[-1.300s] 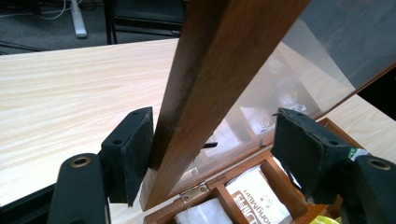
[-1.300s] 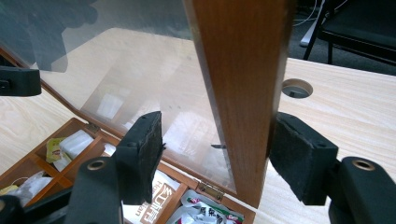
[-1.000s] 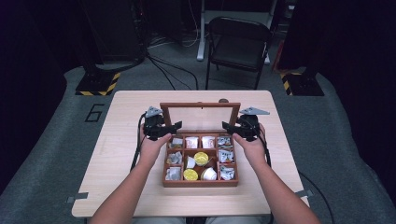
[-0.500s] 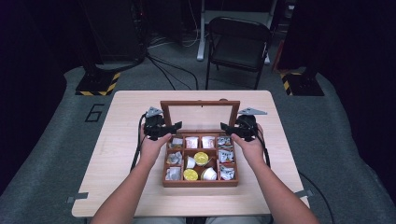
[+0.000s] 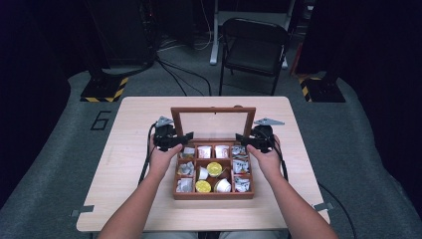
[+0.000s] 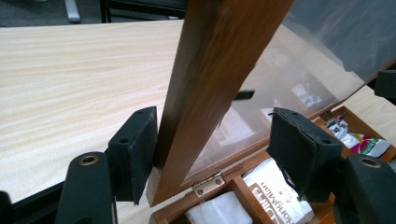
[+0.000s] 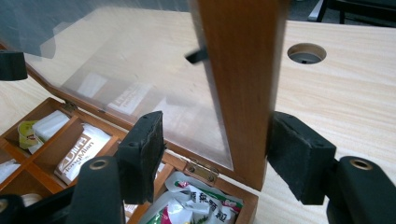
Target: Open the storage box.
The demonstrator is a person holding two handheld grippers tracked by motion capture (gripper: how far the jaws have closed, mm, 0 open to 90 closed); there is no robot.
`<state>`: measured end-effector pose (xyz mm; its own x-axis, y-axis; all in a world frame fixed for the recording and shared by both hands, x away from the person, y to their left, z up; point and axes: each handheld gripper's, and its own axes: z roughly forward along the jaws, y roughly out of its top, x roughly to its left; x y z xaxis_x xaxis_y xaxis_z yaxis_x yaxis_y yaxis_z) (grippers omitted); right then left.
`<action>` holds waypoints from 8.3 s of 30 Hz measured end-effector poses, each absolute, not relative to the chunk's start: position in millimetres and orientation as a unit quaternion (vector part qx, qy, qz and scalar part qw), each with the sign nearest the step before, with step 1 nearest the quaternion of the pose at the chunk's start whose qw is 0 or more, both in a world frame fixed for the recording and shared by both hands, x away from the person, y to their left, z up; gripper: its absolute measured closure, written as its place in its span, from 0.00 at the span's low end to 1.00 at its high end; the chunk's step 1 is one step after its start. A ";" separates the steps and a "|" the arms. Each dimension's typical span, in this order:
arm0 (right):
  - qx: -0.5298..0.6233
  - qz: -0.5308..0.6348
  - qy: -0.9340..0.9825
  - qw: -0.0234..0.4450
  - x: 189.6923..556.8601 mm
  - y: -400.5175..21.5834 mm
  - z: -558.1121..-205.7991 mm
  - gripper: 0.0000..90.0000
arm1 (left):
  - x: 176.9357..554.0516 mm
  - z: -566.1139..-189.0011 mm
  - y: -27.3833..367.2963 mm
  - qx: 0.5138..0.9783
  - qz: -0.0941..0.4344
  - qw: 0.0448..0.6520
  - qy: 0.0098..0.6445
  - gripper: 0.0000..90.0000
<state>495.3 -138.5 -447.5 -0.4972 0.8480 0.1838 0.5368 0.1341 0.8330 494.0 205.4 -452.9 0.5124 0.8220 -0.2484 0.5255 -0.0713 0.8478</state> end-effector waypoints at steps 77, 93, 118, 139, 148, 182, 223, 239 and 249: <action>0.479 0.433 0.738 0.197 508.2 -133.1 -464.2 0.54 | 505.2 -474.3 198.6 0.716 0.171 0.464 0.493 0.44; 0.480 0.429 0.739 0.200 513.8 -132.2 -468.4 0.54 | 511.1 -478.2 198.6 0.708 0.164 0.466 0.505 0.45; 0.507 0.417 0.738 0.160 527.2 -132.5 -470.0 0.53 | 521.1 -485.7 205.5 0.694 0.123 0.474 0.528 0.46; 0.530 0.414 0.727 0.138 532.2 -133.5 -474.5 0.51 | 530.4 -487.6 206.3 0.684 0.085 0.458 0.561 0.44; 0.538 0.414 0.722 0.132 533.4 -133.0 -475.2 0.50 | 532.4 -488.2 206.0 0.681 0.078 0.455 0.568 0.43; 0.556 0.412 0.714 0.107 539.4 -135.8 -481.6 0.49 | 537.2 -496.4 206.6 0.664 0.055 0.457 0.590 0.41; 0.602 0.419 0.679 0.034 545.7 -142.7 -492.2 0.48 | 542.9 -505.8 207.2 0.652 0.016 0.449 0.611 0.36; 0.594 0.391 0.699 0.074 543.6 -134.6 -484.3 0.46 | 542.5 -506.8 210.4 0.645 0.002 0.444 0.622 0.37; 0.582 0.402 0.702 0.086 534.9 -136.8 -475.5 0.44 | 538.3 -495.4 224.7 0.635 0.009 0.451 0.627 0.38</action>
<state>534.9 -136.8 -475.5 -0.3085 0.8854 0.3476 0.7477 -0.0001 0.6640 538.3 224.7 -495.4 0.2148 0.8044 -0.5538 0.7881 0.1922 0.5848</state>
